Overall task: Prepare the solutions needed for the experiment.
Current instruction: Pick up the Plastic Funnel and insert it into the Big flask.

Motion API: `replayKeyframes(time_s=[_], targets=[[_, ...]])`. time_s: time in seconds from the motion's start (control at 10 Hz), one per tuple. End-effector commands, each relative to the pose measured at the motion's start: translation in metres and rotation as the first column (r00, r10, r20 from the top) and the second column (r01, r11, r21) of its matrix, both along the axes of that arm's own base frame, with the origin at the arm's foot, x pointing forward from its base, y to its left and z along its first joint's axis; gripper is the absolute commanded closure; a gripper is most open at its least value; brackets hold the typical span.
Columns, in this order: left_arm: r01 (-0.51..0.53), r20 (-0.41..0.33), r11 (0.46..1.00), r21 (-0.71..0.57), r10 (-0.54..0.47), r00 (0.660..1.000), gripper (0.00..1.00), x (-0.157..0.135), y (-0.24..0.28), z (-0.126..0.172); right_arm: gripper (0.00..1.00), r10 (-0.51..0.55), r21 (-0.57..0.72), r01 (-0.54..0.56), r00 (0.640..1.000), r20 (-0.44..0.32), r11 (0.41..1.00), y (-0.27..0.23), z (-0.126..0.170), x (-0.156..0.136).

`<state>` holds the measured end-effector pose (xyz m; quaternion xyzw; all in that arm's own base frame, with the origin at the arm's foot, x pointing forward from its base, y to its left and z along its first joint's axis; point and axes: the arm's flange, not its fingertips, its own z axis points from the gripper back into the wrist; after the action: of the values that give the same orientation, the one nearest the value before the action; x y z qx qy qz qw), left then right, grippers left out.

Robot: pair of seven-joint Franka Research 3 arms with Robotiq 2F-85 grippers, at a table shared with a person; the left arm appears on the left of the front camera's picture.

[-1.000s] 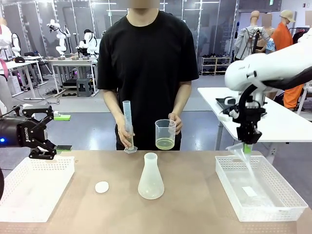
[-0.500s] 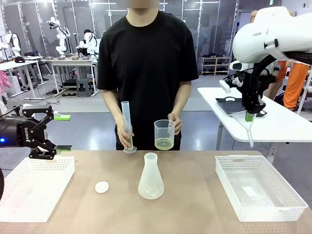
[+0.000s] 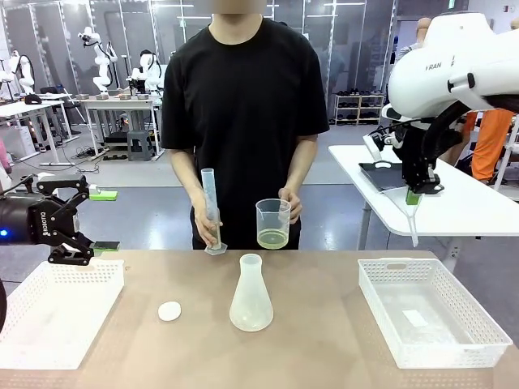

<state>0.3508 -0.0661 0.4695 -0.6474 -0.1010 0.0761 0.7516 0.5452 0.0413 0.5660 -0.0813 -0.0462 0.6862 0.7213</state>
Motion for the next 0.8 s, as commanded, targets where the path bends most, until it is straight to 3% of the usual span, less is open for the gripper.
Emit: replayKeyframes(time_s=[0.0, 0.2, 0.3, 0.5, 0.7], targets=[[0.0, -0.004, 1.0, -0.02, 0.0, 1.0, 0.0, 0.0, -0.002, 0.003, 1.0, 0.005, 0.001, -0.005, 1.0, 0.0, 1.0, 0.0, 0.007, 0.002], [0.0, -0.004, 1.0, -0.02, 0.0, 1.0, 0.0, 0.0, -0.002, 0.003, 0.94, 0.001, 0.0, -0.001, 1.0, 0.004, 1.0, 0.001, 0.003, 0.0], [0.0, -0.004, 1.0, -0.02, 0.0, 1.0, 0.0, 0.0, -0.002, 0.003, 0.94, 0.107, -0.015, -0.106, 0.994, 0.02, 0.994, 0.017, -0.002, 0.0], [0.0, -0.004, 1.0, -0.02, 0.0, 1.0, 0.0, 0.0, -0.002, 0.003, 0.94, 0.327, -0.009, -0.329, 0.936, 0.128, 0.944, 0.067, 0.004, -0.01], [0.0, -0.004, 1.0, -0.02, 0.0, 1.0, 0.0, 0.0, -0.002, 0.003, 0.94, 0.442, 0.001, -0.455, 0.867, 0.23, 0.891, 0.119, 0.014, -0.024]])
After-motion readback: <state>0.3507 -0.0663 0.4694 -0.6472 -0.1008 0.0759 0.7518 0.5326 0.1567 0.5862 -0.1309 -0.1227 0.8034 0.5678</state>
